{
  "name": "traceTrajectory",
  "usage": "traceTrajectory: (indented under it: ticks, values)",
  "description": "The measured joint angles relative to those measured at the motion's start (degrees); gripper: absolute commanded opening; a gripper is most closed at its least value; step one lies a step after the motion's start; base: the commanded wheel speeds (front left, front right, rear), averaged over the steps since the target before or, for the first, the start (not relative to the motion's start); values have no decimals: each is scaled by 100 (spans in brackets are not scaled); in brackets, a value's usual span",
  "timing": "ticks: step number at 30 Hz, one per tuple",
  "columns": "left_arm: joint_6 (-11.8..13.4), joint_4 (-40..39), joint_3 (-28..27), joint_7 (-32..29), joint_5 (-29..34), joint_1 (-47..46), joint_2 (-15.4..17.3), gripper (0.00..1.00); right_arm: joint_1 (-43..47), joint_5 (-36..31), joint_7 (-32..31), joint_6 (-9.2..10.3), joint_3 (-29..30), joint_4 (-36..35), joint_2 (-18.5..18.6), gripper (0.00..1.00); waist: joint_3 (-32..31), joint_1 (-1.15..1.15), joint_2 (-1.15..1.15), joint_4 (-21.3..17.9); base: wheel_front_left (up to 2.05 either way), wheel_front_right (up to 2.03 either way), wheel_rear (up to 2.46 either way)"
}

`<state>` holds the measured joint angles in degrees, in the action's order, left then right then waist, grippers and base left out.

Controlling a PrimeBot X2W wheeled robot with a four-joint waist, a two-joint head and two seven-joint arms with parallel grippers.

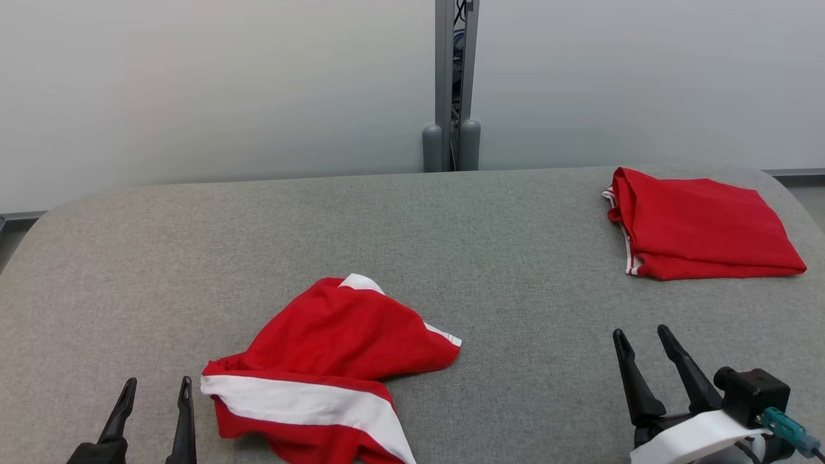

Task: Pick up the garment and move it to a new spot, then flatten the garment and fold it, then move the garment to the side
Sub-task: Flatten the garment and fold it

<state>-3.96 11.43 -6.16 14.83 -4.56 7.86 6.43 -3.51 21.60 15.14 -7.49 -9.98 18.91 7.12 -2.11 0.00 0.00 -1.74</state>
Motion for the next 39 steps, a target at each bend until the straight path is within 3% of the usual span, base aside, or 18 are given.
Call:
traceTrajectory:
  ticks: [11, 21, 25, 32, 34, 39]
  values:
    - [44, -16, 59, 7, -56, -13, 23, 100, -3, 14, 0, 0, -154, 68, 26, 100, -23, 0, 0, 43, 0, 0, 0]
    - [-250, 65, 413, -171, -352, -318, 299, 100, -188, 775, -287, 0, -1530, 389, 197, 100, 29, 0, 0, 121, 0, 0, 0]
    - [-330, 182, 1033, -619, -650, -556, 759, 100, -339, 1141, -590, 0, -2343, 470, 278, 100, 122, 0, 0, 144, 0, 0, 0]
    - [-347, 192, 2216, -1188, -1690, -1005, 1978, 100, -841, 1673, -791, 0, -3605, 548, 292, 100, 376, 0, 0, 80, 0, 0, 0]
    - [-347, 231, 2343, -1259, -1867, -1168, 2175, 100, -1018, 1791, -786, 0, -3845, 610, 283, 100, 478, 0, 0, 63, 0, 0, 0]
    - [-346, 417, 2544, -1254, -2187, -1420, 2315, 100, -1333, 1991, -683, 0, -4318, 779, 252, 100, 680, 0, 0, 45, 0, 0, 0]
